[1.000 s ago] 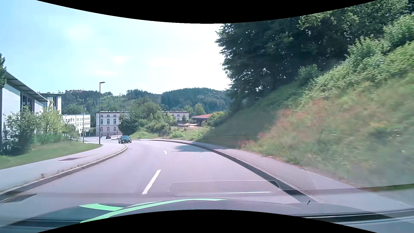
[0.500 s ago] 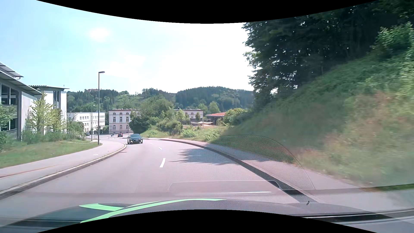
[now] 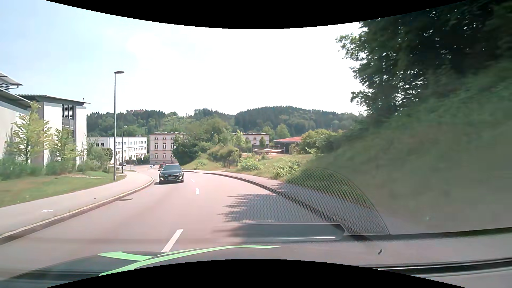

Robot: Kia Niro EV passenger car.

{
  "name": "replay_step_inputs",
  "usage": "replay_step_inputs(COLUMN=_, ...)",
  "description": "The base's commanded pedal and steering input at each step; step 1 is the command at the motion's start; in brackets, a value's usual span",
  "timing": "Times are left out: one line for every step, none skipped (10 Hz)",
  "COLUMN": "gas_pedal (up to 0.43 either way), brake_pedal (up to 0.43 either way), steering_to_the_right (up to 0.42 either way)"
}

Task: Follow the waypoints while adhering to traffic rules and regulations

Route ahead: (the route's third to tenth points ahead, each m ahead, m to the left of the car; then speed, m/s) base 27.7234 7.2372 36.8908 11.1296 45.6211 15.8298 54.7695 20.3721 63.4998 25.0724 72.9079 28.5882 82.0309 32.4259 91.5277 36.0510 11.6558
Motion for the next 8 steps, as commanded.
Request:
replay_step_inputs(gas_pedal=0.000, brake_pedal=0.000, steering_to_the_right=-0.076)
replay_step_inputs(gas_pedal=0.000, brake_pedal=0.000, steering_to_the_right=-0.079)
replay_step_inputs(gas_pedal=0.000, brake_pedal=0.000, steering_to_the_right=-0.080)
replay_step_inputs(gas_pedal=0.000, brake_pedal=0.000, steering_to_the_right=-0.079)
replay_step_inputs(gas_pedal=0.000, brake_pedal=0.000, steering_to_the_right=-0.079)
replay_step_inputs(gas_pedal=0.000, brake_pedal=0.000, steering_to_the_right=-0.079)
replay_step_inputs(gas_pedal=0.000, brake_pedal=0.000, steering_to_the_right=-0.079)
replay_step_inputs(gas_pedal=0.000, brake_pedal=0.000, steering_to_the_right=-0.079)
